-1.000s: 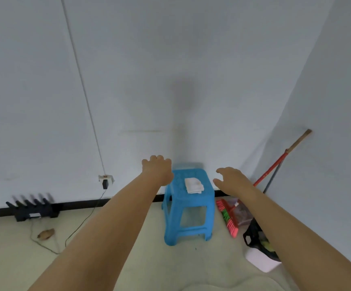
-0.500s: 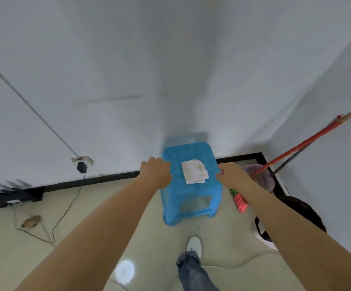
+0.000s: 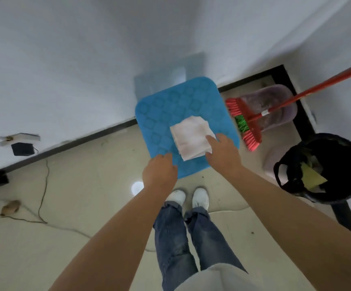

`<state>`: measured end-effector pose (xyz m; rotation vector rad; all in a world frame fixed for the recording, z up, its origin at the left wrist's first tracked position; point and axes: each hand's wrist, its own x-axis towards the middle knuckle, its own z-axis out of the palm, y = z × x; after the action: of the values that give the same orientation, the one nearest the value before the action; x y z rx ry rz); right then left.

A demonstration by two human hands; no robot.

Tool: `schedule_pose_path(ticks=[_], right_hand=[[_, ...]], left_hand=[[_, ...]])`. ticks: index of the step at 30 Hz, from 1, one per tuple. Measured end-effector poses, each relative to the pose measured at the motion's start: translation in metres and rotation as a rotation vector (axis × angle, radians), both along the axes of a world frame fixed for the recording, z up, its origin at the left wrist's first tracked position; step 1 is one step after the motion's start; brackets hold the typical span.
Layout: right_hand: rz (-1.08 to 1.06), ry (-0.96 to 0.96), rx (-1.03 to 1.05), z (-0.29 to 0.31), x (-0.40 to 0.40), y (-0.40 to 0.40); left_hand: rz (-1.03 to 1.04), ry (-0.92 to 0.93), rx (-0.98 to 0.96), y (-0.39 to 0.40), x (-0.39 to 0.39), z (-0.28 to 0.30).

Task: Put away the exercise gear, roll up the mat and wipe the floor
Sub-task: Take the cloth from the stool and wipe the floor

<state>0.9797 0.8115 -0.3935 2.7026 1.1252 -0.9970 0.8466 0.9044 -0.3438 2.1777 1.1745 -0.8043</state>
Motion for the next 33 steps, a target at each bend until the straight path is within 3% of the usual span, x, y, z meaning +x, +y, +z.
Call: schedule_pose_path(ticks=[3, 6, 10, 16, 21, 25, 33], right_hand=[[-0.027, -0.039, 0.026, -0.033, 0.002, 0.006], [-0.044, -0.186, 0.245, -0.061, -0.001, 0.005], [-0.037, -0.296, 0.375, -0.076, -0.007, 0.003], [-0.076, -0.261, 0.388, -0.061, -0.018, -0.002], [-0.234, -0.283, 0.351, -0.029, -0.043, -0.037], [-0.468, -0.293, 0.294, -0.001, -0.065, -0.084], [-1.101, -0.056, 0.065, 0.052, -0.115, -0.226]], left_hand=[[0.095, -0.089, -0.009, 0.0, 0.017, -0.04], [0.201, -0.148, -0.01, -0.006, 0.028, -0.071], [0.203, -0.288, 0.121, -0.013, 0.032, -0.091], [0.218, -0.235, 0.076, -0.006, 0.031, -0.085], [-0.005, -0.252, 0.017, -0.011, 0.025, -0.054], [-0.313, -0.247, -0.015, -0.036, 0.037, -0.026], [-0.917, -0.289, -0.114, -0.178, 0.061, 0.001]])
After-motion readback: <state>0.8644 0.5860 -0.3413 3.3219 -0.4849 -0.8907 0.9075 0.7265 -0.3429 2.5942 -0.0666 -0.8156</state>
